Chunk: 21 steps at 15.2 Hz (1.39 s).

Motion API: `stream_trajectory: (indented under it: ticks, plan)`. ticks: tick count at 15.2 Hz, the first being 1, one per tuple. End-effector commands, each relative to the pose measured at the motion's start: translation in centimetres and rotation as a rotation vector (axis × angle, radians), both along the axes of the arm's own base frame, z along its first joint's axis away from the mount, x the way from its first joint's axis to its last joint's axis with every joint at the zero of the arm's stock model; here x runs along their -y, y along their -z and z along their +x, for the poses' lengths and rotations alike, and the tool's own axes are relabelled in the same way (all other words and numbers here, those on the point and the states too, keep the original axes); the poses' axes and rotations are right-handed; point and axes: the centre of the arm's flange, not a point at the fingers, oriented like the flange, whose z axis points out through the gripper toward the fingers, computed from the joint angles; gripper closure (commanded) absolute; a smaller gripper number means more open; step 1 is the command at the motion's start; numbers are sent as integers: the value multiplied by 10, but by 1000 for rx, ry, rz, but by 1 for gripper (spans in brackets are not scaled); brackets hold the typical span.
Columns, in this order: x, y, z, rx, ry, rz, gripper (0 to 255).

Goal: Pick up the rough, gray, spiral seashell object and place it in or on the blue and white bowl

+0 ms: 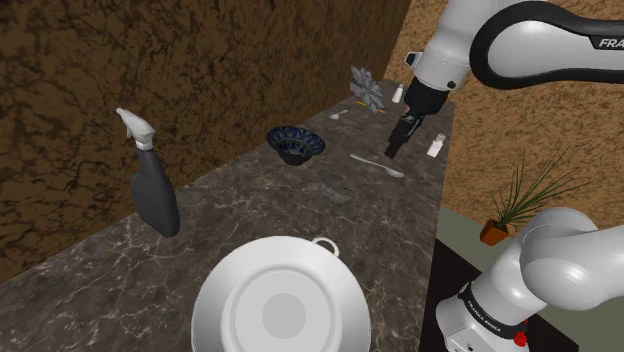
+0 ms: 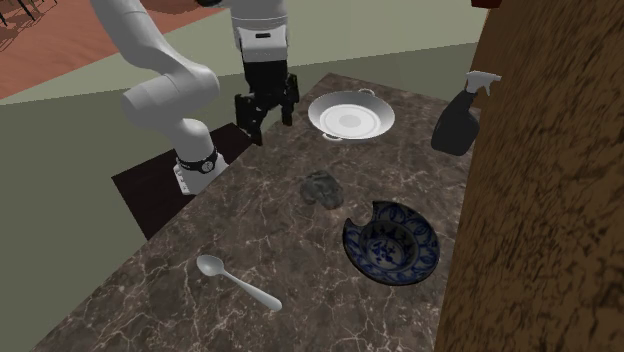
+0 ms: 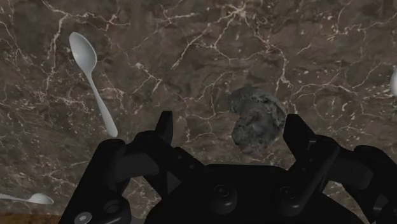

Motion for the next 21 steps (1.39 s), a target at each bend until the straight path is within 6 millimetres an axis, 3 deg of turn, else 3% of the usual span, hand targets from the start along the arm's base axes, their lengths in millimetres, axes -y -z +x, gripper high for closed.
stream_trajectory:
  ticks: [1,12,21]
  plan:
    - [-25,14,7,0,-41,-17,0]
    - [-147,104,16,-3,-254,-112,0]
    - [-141,143,21,-3,-254,-112,0]
